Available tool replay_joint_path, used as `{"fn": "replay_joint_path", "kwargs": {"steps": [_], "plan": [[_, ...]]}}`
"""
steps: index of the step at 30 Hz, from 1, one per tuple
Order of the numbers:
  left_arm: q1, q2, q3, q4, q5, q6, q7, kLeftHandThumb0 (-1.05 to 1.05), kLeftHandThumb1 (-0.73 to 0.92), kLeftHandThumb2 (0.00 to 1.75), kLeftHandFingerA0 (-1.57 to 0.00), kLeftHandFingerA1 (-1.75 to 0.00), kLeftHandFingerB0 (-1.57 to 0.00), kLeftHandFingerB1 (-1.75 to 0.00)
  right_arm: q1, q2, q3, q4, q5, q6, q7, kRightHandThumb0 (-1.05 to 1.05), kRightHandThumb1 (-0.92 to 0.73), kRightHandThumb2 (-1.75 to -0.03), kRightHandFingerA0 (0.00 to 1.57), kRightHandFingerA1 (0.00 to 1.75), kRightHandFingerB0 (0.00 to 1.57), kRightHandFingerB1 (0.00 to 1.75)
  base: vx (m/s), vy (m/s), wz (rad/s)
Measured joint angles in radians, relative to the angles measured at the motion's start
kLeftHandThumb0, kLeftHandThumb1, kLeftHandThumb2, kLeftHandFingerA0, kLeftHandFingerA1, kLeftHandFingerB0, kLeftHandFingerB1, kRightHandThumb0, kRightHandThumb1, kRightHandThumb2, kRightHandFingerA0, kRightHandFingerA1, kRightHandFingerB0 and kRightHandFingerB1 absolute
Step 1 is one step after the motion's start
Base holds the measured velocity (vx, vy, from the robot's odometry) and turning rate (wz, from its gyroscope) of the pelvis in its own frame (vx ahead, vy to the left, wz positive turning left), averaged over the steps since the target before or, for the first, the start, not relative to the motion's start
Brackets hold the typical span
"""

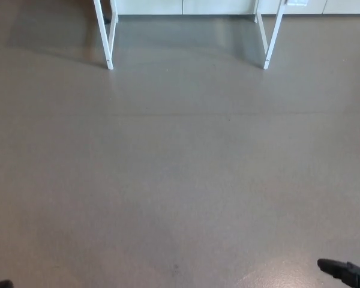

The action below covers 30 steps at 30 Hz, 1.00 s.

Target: The robot walk towards a table in front and then clicks the light switch button using the right hand's index finger

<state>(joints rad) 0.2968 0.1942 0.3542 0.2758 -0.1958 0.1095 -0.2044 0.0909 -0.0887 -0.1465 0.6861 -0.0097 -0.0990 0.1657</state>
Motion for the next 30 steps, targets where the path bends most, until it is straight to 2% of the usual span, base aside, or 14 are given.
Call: {"fn": "replay_joint_path", "kwargs": {"steps": [4,5,7,8,12,13,15,16,17,18,19,30], "plan": [[0.044,-0.002,0.031,-0.075,-0.071,0.062,-0.046,-0.05,0.7,0.6,-0.47,-0.45,-0.32,-0.37,0.022,0.002,-0.025,-0.004,0.037,-0.044,0.039,-0.49,-0.38,-0.72,0.61,0.54,0.43,0.48,0.0,0.0,0.0],[0.052,-0.002,0.033,-0.08,-0.084,0.073,-0.054,-0.04,0.5,0.93,-0.4,-0.61,-0.21,-0.52,0.029,0.002,-0.027,-0.004,0.042,-0.052,0.044,-0.48,-0.38,-0.72,0.6,0.54,0.43,0.48,0.0,0.0,0.0],[0.062,-0.002,0.035,-0.082,-0.1,0.087,-0.067,-0.05,0.5,0.93,-0.39,-0.61,-0.2,-0.52,0.039,0.002,-0.029,-0.004,0.051,-0.063,0.053,-0.48,-0.38,-0.72,0.62,0.55,0.46,0.49,0.0,0.0,0.0],[0.066,-0.002,0.036,-0.082,-0.106,0.093,-0.073,-0.06,0.7,0.6,-0.46,-0.46,-0.31,-0.37,0.041,0.002,-0.031,-0.003,0.055,-0.068,0.057,-0.48,-0.38,-0.73,0.63,0.55,0.46,0.49,0.0,0.0,0.0],[0.075,-0.002,0.037,-0.081,-0.13,0.108,-0.096,-0.06,0.7,0.59,-0.47,-0.46,-0.32,-0.38,0.046,0.002,-0.032,0.008,0.065,-0.093,0.069,-0.48,-0.39,-0.73,0.62,0.55,0.46,0.49,0.0,0.0,0.0],[0.076,-0.002,0.037,-0.082,-0.133,0.11,-0.098,-0.05,0.7,0.6,-0.48,-0.47,-0.33,-0.38,0.046,0.002,-0.032,0.01,0.066,-0.097,0.071,-0.4,-0.46,-0.54,0.69,0.43,0.53,0.39,0.0,0.0,0.0],[0.076,-0.002,0.037,-0.082,-0.139,0.115,-0.104,-0.05,0.7,0.6,-0.48,-0.47,-0.32,-0.38,0.046,0.002,-0.031,0.012,0.068,-0.104,0.074,-0.42,-0.46,-0.55,0.7,0.44,0.53,0.39,0.0,0.0,0.0],[0.076,-0.001,0.037,-0.082,-0.142,0.118,-0.107,-0.05,0.72,0.6,-0.47,-0.47,-0.33,-0.38,0.046,0.002,-0.031,0.013,0.069,-0.109,0.075,-0.49,-0.38,-0.73,0.63,0.55,0.48,0.49,0.0,0.0,0.0],[0.076,0.0,0.037,-0.082,-0.142,0.121,-0.108,-0.07,0.68,0.6,-0.47,-0.47,-0.35,-0.39,0.046,0.002,-0.03,0.014,0.069,-0.112,0.076,-0.42,-0.45,-0.55,0.7,0.44,0.53,0.39,0.0,0.0,0.0],[0.076,0.001,0.035,-0.082,-0.142,0.121,-0.11,-0.07,0.68,0.6,-0.47,-0.47,-0.35,-0.39,0.046,0.002,-0.029,0.014,0.069,-0.114,0.076,-0.42,-0.45,-0.55,0.7,0.44,0.53,0.39,0.0,0.0,0.0],[0.077,0.002,0.032,-0.081,-0.142,0.121,-0.11,-0.06,0.71,0.61,-0.45,-0.46,-0.37,-0.39,0.046,0.002,-0.028,0.014,0.069,-0.116,0.076,-0.49,-0.39,-0.73,0.61,0.54,0.45,0.49,0.01,0.0,-0.19],[0.115,0.025,-0.038,-0.067,-0.095,0.104,-0.116,-0.02,0.66,0.58,-0.48,-0.46,-0.4,-0.39,0.052,-0.021,-0.015,0.026,0.066,-0.135,0.076,-0.51,-0.39,-0.74,0.59,0.54,0.41,0.48,0.16,0.071,0.07]]}}
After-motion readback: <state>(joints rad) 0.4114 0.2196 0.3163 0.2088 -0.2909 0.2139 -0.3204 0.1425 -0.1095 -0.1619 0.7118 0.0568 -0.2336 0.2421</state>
